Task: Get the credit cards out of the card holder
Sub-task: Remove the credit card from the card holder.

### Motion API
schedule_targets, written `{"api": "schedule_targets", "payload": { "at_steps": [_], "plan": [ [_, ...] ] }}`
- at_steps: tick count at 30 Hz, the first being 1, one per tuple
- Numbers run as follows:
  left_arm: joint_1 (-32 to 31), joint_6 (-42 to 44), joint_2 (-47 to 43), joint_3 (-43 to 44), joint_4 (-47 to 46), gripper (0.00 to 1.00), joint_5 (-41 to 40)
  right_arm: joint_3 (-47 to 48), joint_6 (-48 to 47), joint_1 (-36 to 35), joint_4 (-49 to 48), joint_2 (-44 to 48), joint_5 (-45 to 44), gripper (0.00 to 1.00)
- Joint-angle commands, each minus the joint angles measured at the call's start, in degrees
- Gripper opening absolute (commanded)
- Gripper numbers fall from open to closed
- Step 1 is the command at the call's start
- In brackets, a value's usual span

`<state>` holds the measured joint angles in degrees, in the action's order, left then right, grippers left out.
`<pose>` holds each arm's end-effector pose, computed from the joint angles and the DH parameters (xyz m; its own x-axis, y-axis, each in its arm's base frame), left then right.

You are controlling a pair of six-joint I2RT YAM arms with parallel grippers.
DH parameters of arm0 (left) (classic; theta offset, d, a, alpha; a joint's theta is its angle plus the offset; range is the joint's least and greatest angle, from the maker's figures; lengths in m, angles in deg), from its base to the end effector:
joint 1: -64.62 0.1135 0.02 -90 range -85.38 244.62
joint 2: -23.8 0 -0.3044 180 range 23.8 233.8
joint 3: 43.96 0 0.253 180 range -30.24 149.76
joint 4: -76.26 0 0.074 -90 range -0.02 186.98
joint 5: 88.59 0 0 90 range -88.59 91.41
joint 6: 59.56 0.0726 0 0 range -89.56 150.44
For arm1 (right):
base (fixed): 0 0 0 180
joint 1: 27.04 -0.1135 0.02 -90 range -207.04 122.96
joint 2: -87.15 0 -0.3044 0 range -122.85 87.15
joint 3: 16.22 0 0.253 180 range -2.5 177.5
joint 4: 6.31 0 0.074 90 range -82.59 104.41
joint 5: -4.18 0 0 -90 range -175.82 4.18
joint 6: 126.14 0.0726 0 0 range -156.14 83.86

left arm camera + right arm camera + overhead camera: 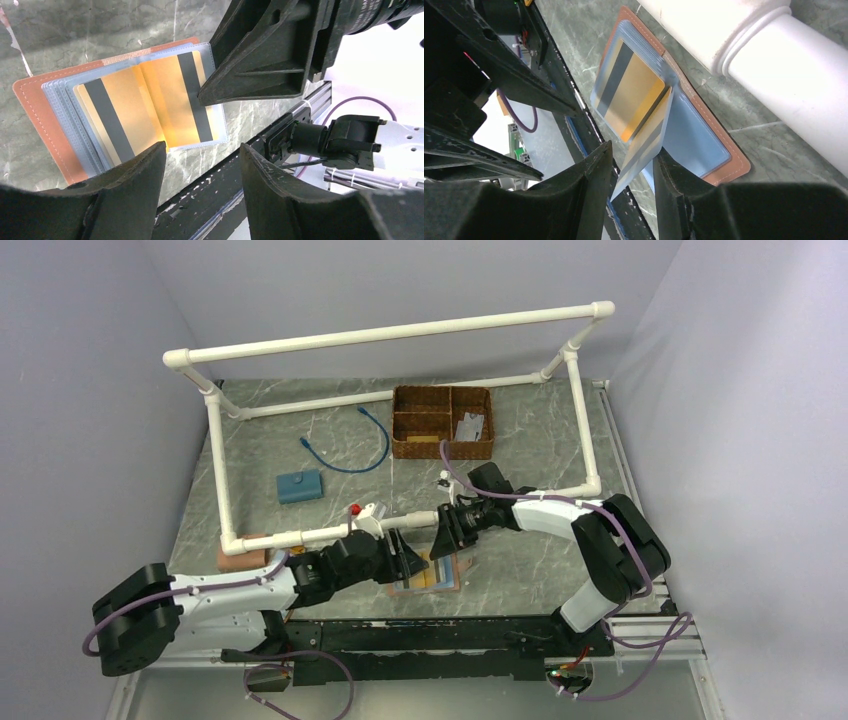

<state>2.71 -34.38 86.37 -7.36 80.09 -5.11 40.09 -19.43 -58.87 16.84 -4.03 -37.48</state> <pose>0.1175 -0.2026 0.2003 -0.8508 -0.3155 -0.4203 0.1414 0.6328 -0.7613 0.2251 0.2036 0.1695 -0.8877 -0.3261 -0.3250 -0.4505 0.4697 0.7592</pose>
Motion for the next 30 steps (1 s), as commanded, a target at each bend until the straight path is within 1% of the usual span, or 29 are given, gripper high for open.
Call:
{"api": "schedule_targets", "payload": {
  "at_steps": [1, 4, 6, 8, 11, 12, 19, 24, 29, 30],
  "plan": [
    [0.22, -0.66, -2.51, -1.10, -3.23, 0.60, -2.25, -0.62, -0.86, 0.45, 0.93, 1.31, -1.44, 0.38],
    [0.26, -0.46, -3.28, -1.68, -3.73, 0.60, -2.33, -1.18, -0.99, 0.94, 1.88, 1.09, -1.90, 0.35],
    [0.30, -0.31, -3.57, -1.85, -3.79, 0.60, -2.58, -1.64, -0.59, 1.59, 1.46, 1.32, -1.34, 0.31],
    [0.30, -0.24, -3.40, -2.16, -4.51, 0.61, -2.70, -1.53, -0.29, 1.69, 1.28, 1.18, -0.49, 0.21],
    [0.30, -0.14, -2.13, -2.39, -6.18, 0.60, -2.35, -1.54, -0.21, 2.08, 0.89, 1.06, 0.49, 0.02],
    [0.34, -0.14, -1.65, -2.39, -6.73, 0.61, -2.17, -1.47, -0.09, 2.24, 0.69, 1.05, 0.93, 0.00],
    [0.55, 0.03, 0.84, -3.01, -11.44, 0.60, -0.82, -0.50, -0.94, 3.92, 0.49, 3.39, 5.89, 0.00],
    [0.65, -0.18, 0.33, -3.58, -12.02, 0.59, -0.95, -0.75, -1.31, 3.93, 0.03, 5.29, 8.10, 0.00],
    [0.65, -0.65, -0.31, -3.92, -11.27, 0.59, -1.43, -1.00, -1.50, 3.78, 0.20, 5.10, 6.58, 0.00],
    [0.65, -0.80, -0.31, -4.11, -11.39, 0.59, -1.53, -1.09, -1.68, 3.65, 0.34, 4.83, 5.60, 0.08]
  ]
}}
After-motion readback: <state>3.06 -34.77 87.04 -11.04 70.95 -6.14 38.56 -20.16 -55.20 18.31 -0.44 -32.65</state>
